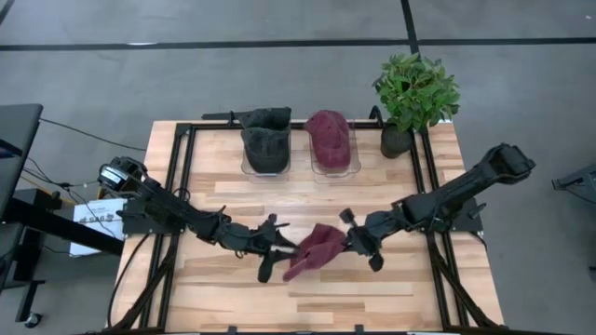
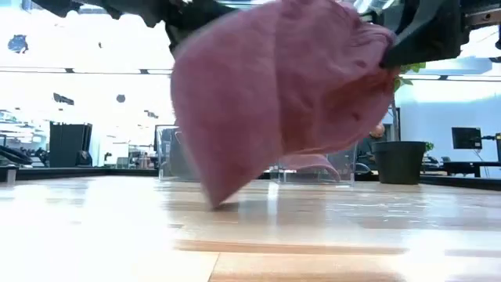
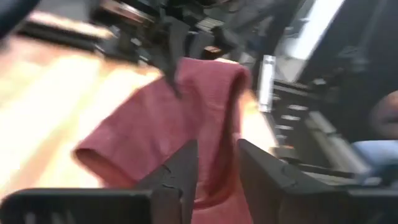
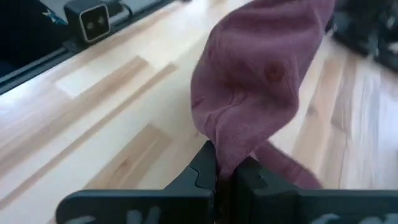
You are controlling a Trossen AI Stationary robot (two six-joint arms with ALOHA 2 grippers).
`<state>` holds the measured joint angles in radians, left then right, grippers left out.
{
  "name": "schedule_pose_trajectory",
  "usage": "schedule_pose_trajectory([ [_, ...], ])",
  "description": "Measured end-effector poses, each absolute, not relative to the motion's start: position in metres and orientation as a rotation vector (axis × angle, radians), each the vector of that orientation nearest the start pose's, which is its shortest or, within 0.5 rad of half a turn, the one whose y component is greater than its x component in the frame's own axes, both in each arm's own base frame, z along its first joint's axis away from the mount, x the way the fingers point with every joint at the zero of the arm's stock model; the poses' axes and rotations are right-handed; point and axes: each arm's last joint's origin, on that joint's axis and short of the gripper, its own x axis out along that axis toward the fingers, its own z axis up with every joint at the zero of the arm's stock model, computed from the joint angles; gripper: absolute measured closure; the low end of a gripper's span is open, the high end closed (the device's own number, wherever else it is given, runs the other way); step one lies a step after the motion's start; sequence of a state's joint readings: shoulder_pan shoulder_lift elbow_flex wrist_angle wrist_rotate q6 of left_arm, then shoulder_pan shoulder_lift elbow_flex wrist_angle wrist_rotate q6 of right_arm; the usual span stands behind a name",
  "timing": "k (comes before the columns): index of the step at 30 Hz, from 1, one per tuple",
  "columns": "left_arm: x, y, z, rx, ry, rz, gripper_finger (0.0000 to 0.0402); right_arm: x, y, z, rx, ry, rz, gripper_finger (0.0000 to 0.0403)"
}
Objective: Pick & Place hat
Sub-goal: Put the red cap into the right transparent bin
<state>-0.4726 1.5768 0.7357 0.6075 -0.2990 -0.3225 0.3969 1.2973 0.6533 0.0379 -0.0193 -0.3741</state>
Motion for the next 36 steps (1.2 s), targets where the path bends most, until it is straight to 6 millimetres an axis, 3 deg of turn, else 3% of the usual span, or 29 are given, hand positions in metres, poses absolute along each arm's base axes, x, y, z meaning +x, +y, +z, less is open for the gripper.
schedule_pose_trajectory([
  [5,0.298,-0.123,0.209,-0.015,0.153,-0.020,0.0272,0.224,0.095,0.216,-0.421,0.562,0.504,0.0398],
  [9,0.304,-0.113,0.228,0.134,-0.025,0.028,0.0269,0.218,0.092,0.229,-0.417,0.547,0.500,0.0399],
  [15,0.305,-0.098,0.251,0.139,-0.231,0.021,0.0272,0.221,0.090,0.259,-0.456,0.515,0.469,0.0399],
  [20,0.311,-0.082,0.251,0.028,-0.239,-0.075,0.0279,0.239,0.080,0.265,-0.454,0.549,0.439,0.0399],
  [29,0.318,-0.065,0.237,0.000,-0.102,-0.097,0.0290,0.274,0.077,0.239,-0.434,0.631,0.575,0.0399],
  [36,0.319,-0.064,0.229,-0.015,-0.017,-0.094,0.0291,0.287,0.088,0.256,-0.491,0.544,0.625,0.0399],
])
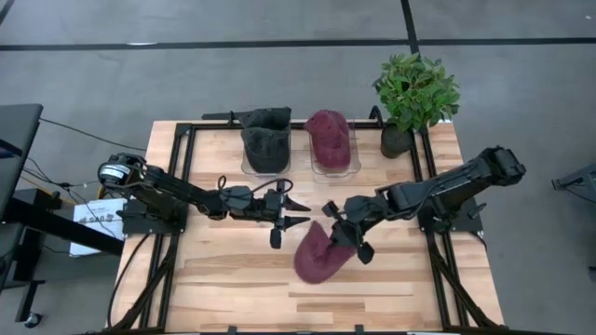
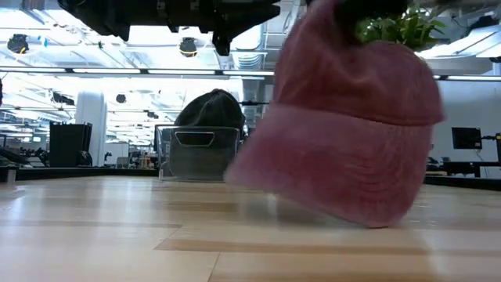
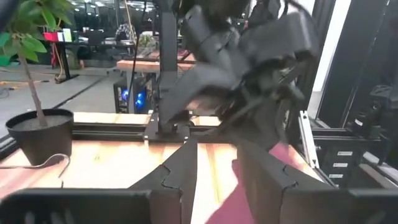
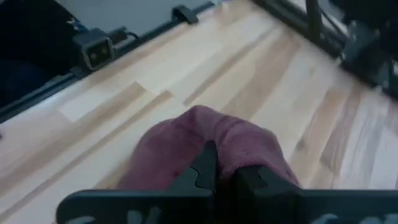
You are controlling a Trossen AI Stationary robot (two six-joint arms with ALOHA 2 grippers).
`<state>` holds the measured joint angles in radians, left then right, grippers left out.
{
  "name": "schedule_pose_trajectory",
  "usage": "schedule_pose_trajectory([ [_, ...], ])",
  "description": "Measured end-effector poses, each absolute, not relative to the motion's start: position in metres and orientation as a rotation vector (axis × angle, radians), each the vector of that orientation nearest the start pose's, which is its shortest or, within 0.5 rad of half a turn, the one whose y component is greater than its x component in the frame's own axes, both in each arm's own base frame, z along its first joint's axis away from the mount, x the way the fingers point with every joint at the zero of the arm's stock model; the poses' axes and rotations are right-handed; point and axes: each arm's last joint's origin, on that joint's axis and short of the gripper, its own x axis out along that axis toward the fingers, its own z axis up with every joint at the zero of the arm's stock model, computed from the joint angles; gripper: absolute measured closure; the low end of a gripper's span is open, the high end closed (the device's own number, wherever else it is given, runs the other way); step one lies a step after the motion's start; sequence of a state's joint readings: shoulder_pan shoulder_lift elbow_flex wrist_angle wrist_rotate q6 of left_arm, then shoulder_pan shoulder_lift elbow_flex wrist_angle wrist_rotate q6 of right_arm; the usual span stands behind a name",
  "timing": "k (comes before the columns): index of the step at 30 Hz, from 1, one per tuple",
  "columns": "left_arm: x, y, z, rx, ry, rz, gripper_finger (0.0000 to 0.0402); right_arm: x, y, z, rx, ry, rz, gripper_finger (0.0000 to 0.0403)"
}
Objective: Pick & Place hat
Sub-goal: Put the red cap into the right transparent bin
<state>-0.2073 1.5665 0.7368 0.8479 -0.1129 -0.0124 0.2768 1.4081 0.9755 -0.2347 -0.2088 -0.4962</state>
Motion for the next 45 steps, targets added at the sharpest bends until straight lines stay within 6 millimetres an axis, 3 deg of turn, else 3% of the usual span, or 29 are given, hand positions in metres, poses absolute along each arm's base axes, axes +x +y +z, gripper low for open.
schedule_pose_trajectory([
  [8,0.318,-0.064,0.223,-0.036,0.037,-0.097,0.0291,0.273,0.103,0.296,-0.570,0.428,0.660,0.0399],
  [20,0.316,-0.070,0.195,-0.190,0.128,-0.123,0.0291,0.238,0.101,0.350,-0.699,0.284,0.416,0.0399],
  [31,0.322,-0.093,0.170,-0.222,0.162,-0.265,0.0291,0.227,0.083,0.355,-0.685,0.348,0.320,0.0399],
  [45,0.318,-0.106,0.173,-0.229,0.136,-0.309,0.0291,0.222,0.082,0.353,-0.645,0.390,0.324,0.0399],
])
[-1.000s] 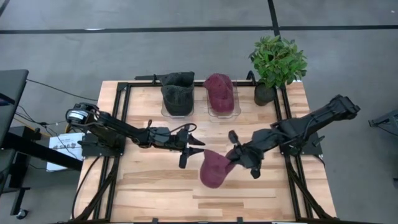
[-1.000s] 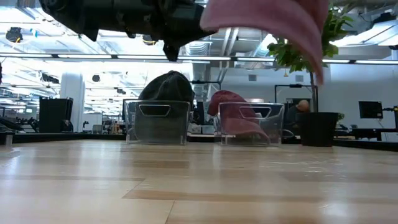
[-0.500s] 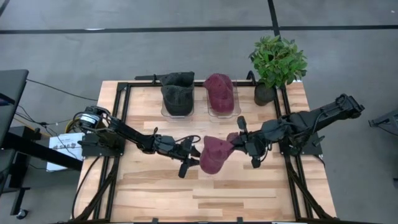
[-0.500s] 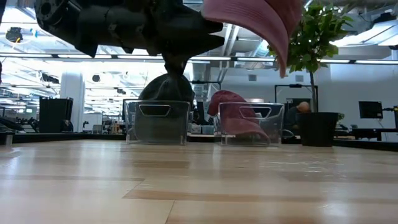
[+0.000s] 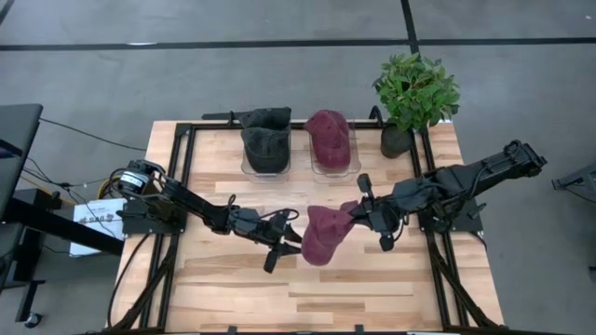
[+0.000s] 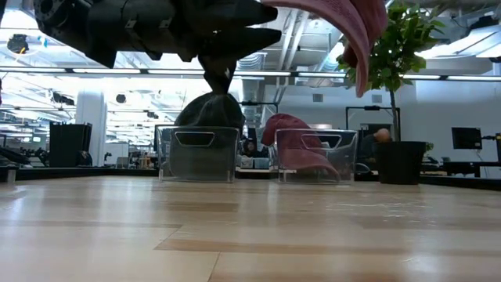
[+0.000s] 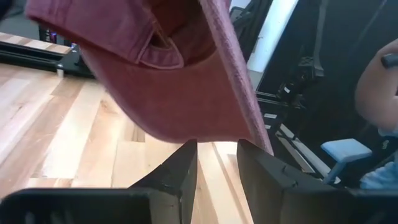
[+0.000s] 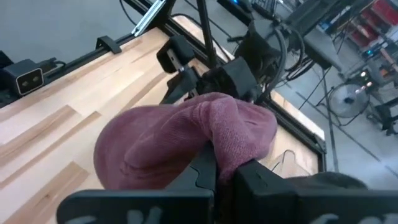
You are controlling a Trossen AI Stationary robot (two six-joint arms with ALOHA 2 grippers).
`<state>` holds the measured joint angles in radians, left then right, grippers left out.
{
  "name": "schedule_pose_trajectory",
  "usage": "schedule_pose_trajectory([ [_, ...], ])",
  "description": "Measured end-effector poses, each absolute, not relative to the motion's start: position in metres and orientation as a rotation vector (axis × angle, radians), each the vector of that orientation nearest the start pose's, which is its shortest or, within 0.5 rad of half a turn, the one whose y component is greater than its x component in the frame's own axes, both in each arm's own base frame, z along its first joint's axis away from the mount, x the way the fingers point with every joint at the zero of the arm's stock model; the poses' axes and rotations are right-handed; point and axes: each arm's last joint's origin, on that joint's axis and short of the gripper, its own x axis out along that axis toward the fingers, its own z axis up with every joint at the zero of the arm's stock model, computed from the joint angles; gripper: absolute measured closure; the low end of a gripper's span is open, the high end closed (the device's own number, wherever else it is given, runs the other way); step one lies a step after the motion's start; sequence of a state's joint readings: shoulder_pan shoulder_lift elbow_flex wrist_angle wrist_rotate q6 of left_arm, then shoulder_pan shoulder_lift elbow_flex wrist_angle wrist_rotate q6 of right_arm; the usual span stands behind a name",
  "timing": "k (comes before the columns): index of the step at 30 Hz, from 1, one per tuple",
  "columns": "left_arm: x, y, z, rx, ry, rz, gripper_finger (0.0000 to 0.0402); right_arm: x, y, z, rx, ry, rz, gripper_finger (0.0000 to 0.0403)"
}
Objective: Pick & Place hat
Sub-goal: Put the red cap into the right transparent bin
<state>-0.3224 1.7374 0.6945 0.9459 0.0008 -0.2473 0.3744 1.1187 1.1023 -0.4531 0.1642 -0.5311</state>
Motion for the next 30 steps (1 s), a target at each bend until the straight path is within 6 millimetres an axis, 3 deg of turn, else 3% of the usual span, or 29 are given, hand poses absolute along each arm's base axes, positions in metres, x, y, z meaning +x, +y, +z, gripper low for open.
schedule_pose_trajectory([
  [19,0.315,-0.114,0.174,-0.230,0.133,-0.335,0.0291,0.210,0.105,0.350,-0.663,0.399,0.432,0.0399],
  [30,0.316,-0.113,0.176,-0.231,0.103,-0.320,0.0291,0.210,0.105,0.351,-0.677,0.386,0.412,0.0399],
])
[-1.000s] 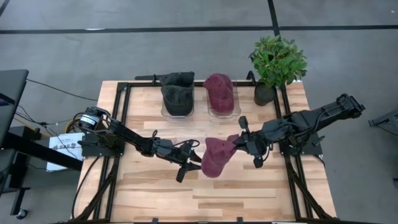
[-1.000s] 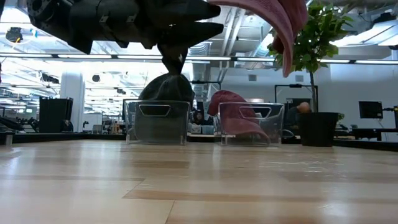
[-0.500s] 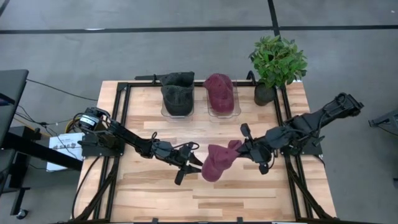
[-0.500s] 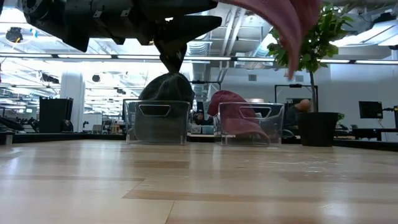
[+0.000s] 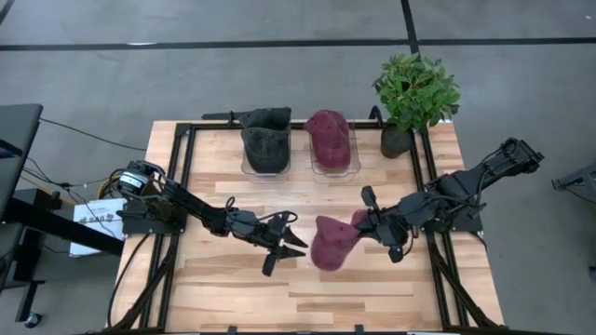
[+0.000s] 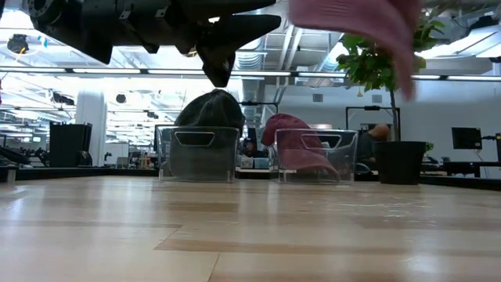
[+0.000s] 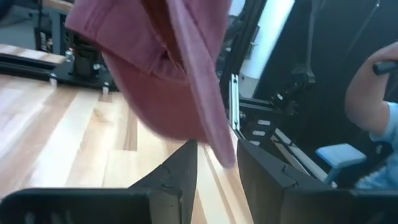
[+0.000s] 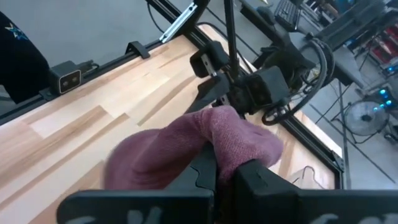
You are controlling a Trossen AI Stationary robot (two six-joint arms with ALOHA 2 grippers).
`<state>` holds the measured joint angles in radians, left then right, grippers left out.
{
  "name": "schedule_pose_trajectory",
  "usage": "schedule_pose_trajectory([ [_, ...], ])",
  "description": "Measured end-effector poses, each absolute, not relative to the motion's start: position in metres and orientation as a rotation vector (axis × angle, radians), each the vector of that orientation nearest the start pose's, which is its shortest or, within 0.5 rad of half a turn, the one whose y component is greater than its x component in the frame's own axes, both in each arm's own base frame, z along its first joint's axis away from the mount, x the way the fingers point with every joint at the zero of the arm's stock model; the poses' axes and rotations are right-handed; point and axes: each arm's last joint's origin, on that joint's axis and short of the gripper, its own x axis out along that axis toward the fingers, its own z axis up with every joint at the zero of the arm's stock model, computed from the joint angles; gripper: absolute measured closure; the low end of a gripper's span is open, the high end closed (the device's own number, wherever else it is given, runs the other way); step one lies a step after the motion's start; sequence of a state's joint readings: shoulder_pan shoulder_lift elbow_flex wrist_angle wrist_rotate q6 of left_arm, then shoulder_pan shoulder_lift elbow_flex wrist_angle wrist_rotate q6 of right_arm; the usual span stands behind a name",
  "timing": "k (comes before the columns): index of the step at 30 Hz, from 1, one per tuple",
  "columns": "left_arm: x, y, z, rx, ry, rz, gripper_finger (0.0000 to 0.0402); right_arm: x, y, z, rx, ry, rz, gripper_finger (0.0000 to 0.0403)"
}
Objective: Pick & Place hat
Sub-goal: Put the red cap into the right transparent bin
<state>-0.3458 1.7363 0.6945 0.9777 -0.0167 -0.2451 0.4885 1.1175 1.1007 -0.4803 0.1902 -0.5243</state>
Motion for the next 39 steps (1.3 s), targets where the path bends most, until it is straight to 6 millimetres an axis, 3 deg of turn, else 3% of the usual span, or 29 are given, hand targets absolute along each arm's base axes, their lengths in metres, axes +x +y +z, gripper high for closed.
schedule_pose_trajectory([
  [16,0.321,-0.109,0.188,-0.246,0.016,-0.289,0.0291,0.221,0.090,0.358,-0.674,0.325,0.332,0.0399],
  [39,0.325,-0.099,0.187,-0.243,0.032,-0.255,0.0291,0.221,0.093,0.361,-0.699,0.280,0.366,0.0399],
])
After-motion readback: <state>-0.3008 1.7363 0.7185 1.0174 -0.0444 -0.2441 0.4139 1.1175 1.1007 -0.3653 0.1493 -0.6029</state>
